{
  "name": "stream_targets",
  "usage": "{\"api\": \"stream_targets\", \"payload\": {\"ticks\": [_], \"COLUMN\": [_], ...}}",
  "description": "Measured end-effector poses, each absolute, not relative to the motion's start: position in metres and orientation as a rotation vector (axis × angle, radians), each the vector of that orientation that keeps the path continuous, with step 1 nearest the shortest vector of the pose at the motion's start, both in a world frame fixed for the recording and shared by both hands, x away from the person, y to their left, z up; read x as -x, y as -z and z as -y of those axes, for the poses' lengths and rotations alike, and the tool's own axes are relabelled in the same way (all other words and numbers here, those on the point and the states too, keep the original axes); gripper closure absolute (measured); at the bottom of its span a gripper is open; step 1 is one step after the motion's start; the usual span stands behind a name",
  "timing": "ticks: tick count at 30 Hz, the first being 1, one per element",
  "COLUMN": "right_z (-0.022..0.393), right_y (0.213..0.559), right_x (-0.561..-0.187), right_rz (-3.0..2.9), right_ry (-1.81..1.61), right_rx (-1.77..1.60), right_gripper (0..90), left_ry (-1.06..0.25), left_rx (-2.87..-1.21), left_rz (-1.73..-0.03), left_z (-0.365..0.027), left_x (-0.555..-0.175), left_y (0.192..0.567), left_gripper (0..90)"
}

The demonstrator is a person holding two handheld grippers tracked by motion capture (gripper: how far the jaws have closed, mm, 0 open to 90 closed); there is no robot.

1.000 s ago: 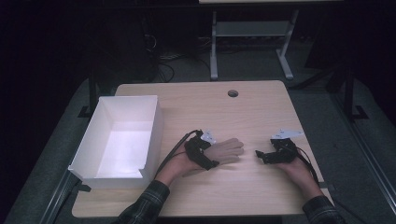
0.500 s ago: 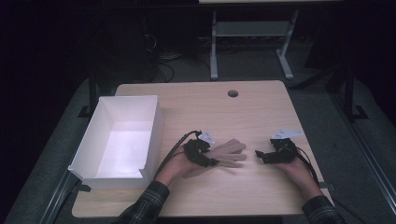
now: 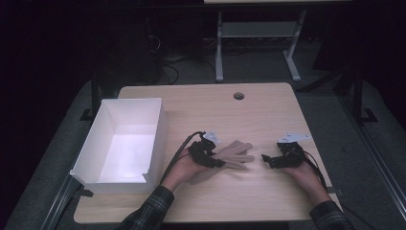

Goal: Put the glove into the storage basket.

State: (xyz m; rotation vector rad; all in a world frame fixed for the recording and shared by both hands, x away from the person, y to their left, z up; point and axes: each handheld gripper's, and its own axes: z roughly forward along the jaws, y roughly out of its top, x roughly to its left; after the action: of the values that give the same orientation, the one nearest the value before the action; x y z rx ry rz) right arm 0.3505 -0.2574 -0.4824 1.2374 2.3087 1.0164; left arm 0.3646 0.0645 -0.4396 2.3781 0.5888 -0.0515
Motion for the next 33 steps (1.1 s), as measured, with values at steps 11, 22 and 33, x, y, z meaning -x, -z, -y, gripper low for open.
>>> {"api": "stream_targets", "payload": {"ticks": [11, 22, 33], "right_z": [0.257, 0.257, 0.257], "right_y": [0.482, 0.482, 0.482], "right_x": [-0.350, -0.350, -0.350], "right_rz": [-2.312, -2.315, -2.312], "right_ry": [-1.017, -1.013, -1.017], "right_rx": [-1.239, -1.239, -1.239], "right_gripper": [14.5, 14.5, 14.5], "left_ry": [0.024, -0.015, -0.066], "left_rx": [-2.317, -2.282, -2.234], "left_rz": [-0.648, -0.650, -0.689], "left_z": [-0.070, -0.084, -0.117], "left_x": [-0.364, -0.369, -0.370], "left_y": [0.389, 0.341, 0.304], "left_gripper": [66.4, 66.4, 66.4]}}
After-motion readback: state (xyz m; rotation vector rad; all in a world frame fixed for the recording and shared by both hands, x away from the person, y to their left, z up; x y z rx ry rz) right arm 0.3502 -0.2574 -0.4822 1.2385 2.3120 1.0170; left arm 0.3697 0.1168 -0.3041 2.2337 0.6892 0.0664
